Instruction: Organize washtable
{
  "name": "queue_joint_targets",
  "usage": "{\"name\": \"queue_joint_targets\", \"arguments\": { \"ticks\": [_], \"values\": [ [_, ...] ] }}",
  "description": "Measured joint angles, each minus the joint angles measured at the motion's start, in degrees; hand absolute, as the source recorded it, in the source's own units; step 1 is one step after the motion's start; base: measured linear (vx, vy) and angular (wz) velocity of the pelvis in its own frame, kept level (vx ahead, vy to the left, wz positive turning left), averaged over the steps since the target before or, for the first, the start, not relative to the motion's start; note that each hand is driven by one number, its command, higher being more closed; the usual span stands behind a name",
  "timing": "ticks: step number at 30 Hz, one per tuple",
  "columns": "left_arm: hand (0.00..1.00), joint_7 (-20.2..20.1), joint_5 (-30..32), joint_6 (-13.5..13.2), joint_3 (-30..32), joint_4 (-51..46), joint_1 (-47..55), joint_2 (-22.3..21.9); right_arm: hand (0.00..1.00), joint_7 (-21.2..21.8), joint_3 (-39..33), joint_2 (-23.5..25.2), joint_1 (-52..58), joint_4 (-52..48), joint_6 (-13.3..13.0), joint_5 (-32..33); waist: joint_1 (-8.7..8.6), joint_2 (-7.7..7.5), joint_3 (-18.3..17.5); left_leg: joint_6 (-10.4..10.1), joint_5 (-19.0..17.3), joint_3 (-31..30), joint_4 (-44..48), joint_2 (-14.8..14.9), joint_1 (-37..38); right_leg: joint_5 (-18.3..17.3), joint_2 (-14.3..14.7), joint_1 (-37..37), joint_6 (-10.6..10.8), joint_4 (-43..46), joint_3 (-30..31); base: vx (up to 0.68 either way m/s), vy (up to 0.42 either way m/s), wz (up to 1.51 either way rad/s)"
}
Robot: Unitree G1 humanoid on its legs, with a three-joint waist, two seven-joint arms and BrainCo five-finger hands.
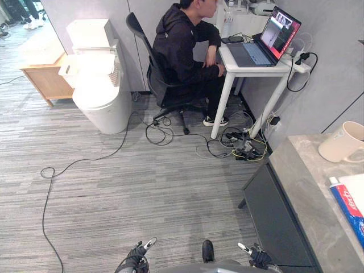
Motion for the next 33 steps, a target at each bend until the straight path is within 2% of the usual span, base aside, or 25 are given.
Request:
{"name": "queue_joint_targets", "arguments": {
  "ticks": [6, 9, 10, 11, 13, 14, 15, 16, 17, 18, 19, 20, 21, 22, 24, 25, 27, 28, 29, 30, 31, 32, 33],
  "values": [
    [0.0, -0.06, 0.58, 0.23, -1.95, -0.04, -0.12, 0.31, 0.0, -0.09, -0.06, -0.01, -0.04, 0.06, 0.05, 0.02, -0.09, 0.37, 0.27, 0.0, -0.01, 0.02, 0.09, 0.0, 1.84, 0.2, -0.19, 1.99, -0.19, 0.4, -0.72, 0.0, 0.008, 0.02],
    [0.0, -0.13, 1.22, 0.6, -4.51, -0.04, -1.25, 0.85, 0.0, -0.09, -0.2, -0.01, -0.29, 0.06, 0.06, 0.13, -0.25, 0.21, 0.87, 0.65, -0.59, 0.09, 0.67, 0.04, 1.46, -4.33, -0.52, -1.64, 0.13, 8.16, -1.25, -0.06, 0.028, 0.09],
    [0.0, -0.23, 2.38, 1.13, -5.65, 0.02, -2.27, 1.39, 0.0, -0.08, -0.57, 0.04, -0.62, 0.07, 0.07, 0.15, -0.25, 0.11, 1.89, 1.41, -1.84, 0.26, 1.57, 0.16, 1.27, -6.7, -0.64, -3.42, 0.02, 12.87, -1.49, -0.07, 0.012, 0.08],
    [0.0, -0.3, 2.93, 1.4, -6.11, -0.01, -2.48, 1.85, 0.0, -0.08, -1.12, 0.19, -0.68, 0.11, 0.12, 0.14, -0.21, -0.11, 2.09, 1.23, -3.14, 0.54, 2.63, 0.23, 1.04, -8.57, -0.74, -4.75, -0.21, 16.33, -1.5, -0.04, -0.021, -0.01],
    [0.0, -0.46, 5.43, 1.69, -6.14, -0.05, -2.95, 2.47, 0.0, -0.19, -1.98, 0.36, -0.75, 0.22, 0.21, 0.12, -0.25, -0.54, 2.57, 0.0, -4.44, 1.67, 4.21, 0.88, 2.43, -11.74, -0.19, -5.42, -0.43, 21.84, -1.28, 0.03, -0.088, -0.13],
    [0.0, -0.56, 7.13, 1.92, -6.02, -0.11, -2.16, 2.48, 0.0, -0.33, -2.37, 0.19, -0.58, 0.2, 0.23, 0.08, -0.7, 0.18, 1.99, -2.65, -5.89, 2.81, 6.81, 2.56, 3.23, -13.68, 1.3, -4.81, -1.72, 23.94, -1.61, 0.13, -0.161, -0.21],
    [0.0, -0.85, 7.27, 2.08, -4.41, -0.17, -1.27, 3.14, 0.0, -0.53, -2.33, 0.03, -0.64, 0.34, 0.22, -0.23, -1.08, -0.27, 1.81, -4.38, -6.77, 4.22, 15.77, 3.24, 0.6, -15.64, 2.05, -3.77, -2.8, 25.58, -1.58, 0.1, -0.166, -0.2],
    [0.0, -0.98, 7.17, 2.14, -3.17, -0.33, -1.28, 3.56, 0.0, -0.53, -2.42, -0.22, -0.66, 0.61, 0.31, -0.25, -1.18, -0.47, 1.84, -4.55, -6.64, 5.01, 22.92, 3.51, -2.33, -16.52, 2.15, -3.83, -2.84, 26.25, -1.43, 0.01, -0.15, -0.22],
    [0.0, -1.06, 7.14, 2.5, -0.47, -1.01, -1.09, 3.16, 0.0, -0.57, -3.27, -0.87, -0.08, 0.59, 0.99, -0.25, -1.6, 0.13, 1.73, -4.0, -3.09, 5.37, 37.2, 4.71, -8.91, -17.6, 3.18, -3.81, -3.6, 27.08, -0.92, -0.13, -0.118, -0.57],
    [0.0, -1.06, 7.12, 2.48, 1.53, -2.55, -0.02, 2.53, 0.0, -0.78, -3.97, -1.79, 0.1, 0.7, 1.44, -0.23, -0.77, 1.07, 2.11, -1.62, 4.03, 4.79, 48.17, 5.73, -13.73, -18.02, 4.71, -2.94, -4.35, 27.5, 1.76, -0.14, -0.121, -0.9],
    [0.0, -1.05, 7.14, 2.37, 1.87, -2.79, 0.51, 2.56, 0.0, -0.83, -3.91, -2.14, 0.38, 0.69, 1.43, -0.2, 0.11, 1.17, 2.56, -2.0, 8.27, 4.47, 51.93, 5.69, -15.06, -18.21, 5.52, -2.49, -4.93, 27.98, 3.62, -0.05, -0.131, -1.59],
    [0.0, -1.08, 7.17, 2.55, 1.72, -2.31, 2.1, 2.61, 0.0, -0.87, -3.75, -2.58, 0.4, 0.68, 1.42, -0.17, 0.85, 2.45, 3.21, -2.1, 10.35, 3.21, 57.96, 5.17, -17.14, -18.62, 7.01, -0.99, -5.78, 28.45, 6.97, 0.08, -0.127, -1.68],
    [0.0, -0.99, 7.18, 2.73, 0.75, -2.1, 2.99, 2.41, 0.0, -1.28, -3.78, -3.31, 0.27, 0.63, 1.48, -0.38, 0.18, 3.26, 3.64, -1.5, 6.24, 2.29, 61.44, 5.03, -19.79, -19.05, 8.4, -0.04, -6.12, 28.44, 10.07, 0.16, -0.119, -1.58],
    [0.0, -0.92, 7.18, 2.75, 0.47, -2.09, 3.68, 2.33, 0.0, -1.54, -3.78, -3.3, 0.29, 0.62, 1.69, -0.54, 0.1, 3.24, 3.63, -1.45, 4.65, 1.97, 61.7, 5.03, -21.22, -19.25, 9.1, 0.11, -6.09, 28.47, 12.17, 0.16, -0.09, -1.48],
    [0.0, -0.95, 7.26, 2.7, 0.93, -2.44, 5.14, 2.23, 0.0, -2.14, -3.39, -3.21, -0.39, 0.21, 2.19, -1.14, 0.9, 2.59, 3.53, -1.5, -0.3, -2.91, 53.06, 5.06, -25.91, -20.15, 11.45, -1.0, -5.76, 28.48, 20.11, 0.12, -0.065, -1.72],
    [0.0, -0.94, 7.27, 2.66, 1.12, -2.6, 5.16, 2.16, 0.0, -2.26, -3.23, -3.1, -0.67, 0.04, 2.22, -1.89, 1.23, 2.57, 3.53, -2.01, -1.19, -5.31, 48.89, 4.94, -26.18, -20.16, 12.12, -1.24, -5.75, 28.6, 22.15, 0.16, 0.001, -1.88],
    [0.0, -0.48, 7.28, 2.53, 1.75, -2.69, 5.29, 2.05, 0.0, -2.53, -1.47, -3.67, -2.21, 0.13, 2.16, -2.94, 1.78, 2.12, 3.53, -4.51, -3.02, -17.4, 31.29, 3.22, -23.05, -20.69, 14.35, -1.82, -4.81, 30.62, 29.83, 0.24, 0.085, -1.99],
    [0.0, -0.09, 7.25, 2.44, 1.84, -2.66, 5.4, 2.03, 0.0, -2.53, -0.39, -3.91, -3.15, 0.54, 2.13, -3.7, 2.13, 1.86, 3.66, -6.55, -2.78, -19.65, 23.94, 3.52, -20.36, -20.72, 15.32, -1.55, -3.29, 31.89, 33.61, 0.19, 0.194, -2.27],
    [0.0, 0.14, 7.27, 2.45, 1.93, -2.64, 5.22, 1.95, 0.0, -2.5, 0.6, -4.44, -4.18, 1.14, 2.12, -5.19, 2.08, 1.93, 3.78, -8.32, -1.47, -16.38, 16.0, 5.33, -17.3, -20.8, 15.97, -0.78, -2.56, 33.05, 37.59, 0.13, 0.225, -1.88],
    [0.0, 0.17, 7.29, 2.44, 1.72, -2.54, 4.94, 1.93, 0.0, -2.5, 0.64, -4.68, -4.29, 1.42, 2.13, -5.23, 1.4, 2.27, 3.74, -8.06, -0.83, -14.18, 13.42, 5.9, -16.33, -21.06, 16.05, 0.03, -2.09, 33.17, 38.55, 0.13, 0.331, -1.55],
    [0.0, 0.12, 7.29, 2.32, 0.94, -2.33, 3.91, 2.37, 0.0, -2.46, 0.16, -4.83, -3.83, 2.28, 2.27, -5.6, 0.78, 2.42, 3.49, -8.15, 3.62, -11.96, 10.74, 6.09, -14.02, -21.54, 15.62, 1.51, -1.02, 32.69, 40.32, 0.17, 0.314, -0.98],
    [0.0, 0.04, 7.45, 2.19, 0.3, -2.32, 2.91, 3.22, 0.0, -2.43, -0.16, -4.21, -3.29, 2.45, 2.38, -5.83, 0.55, 1.97, 2.86, -7.39, 3.91, -9.67, 9.98, 5.55, -12.58, -21.55, 14.07, 2.13, -0.26, 31.06, 40.75, 0.23, 0.345, -1.06],
    [0.0, 0.04, 8.39, 1.88, -0.8, -2.45, 1.74, 3.9, 0.0, -2.31, -0.27, -3.18, -2.63, 2.46, 2.41, -6.82, -0.06, 1.17, 1.57, -6.24, 4.1, -6.93, 8.46, 5.01, -12.32, -21.74, 11.09, 2.17, 0.3, 26.96, 40.42, 0.17, 0.265, -0.89]
  ]
}}
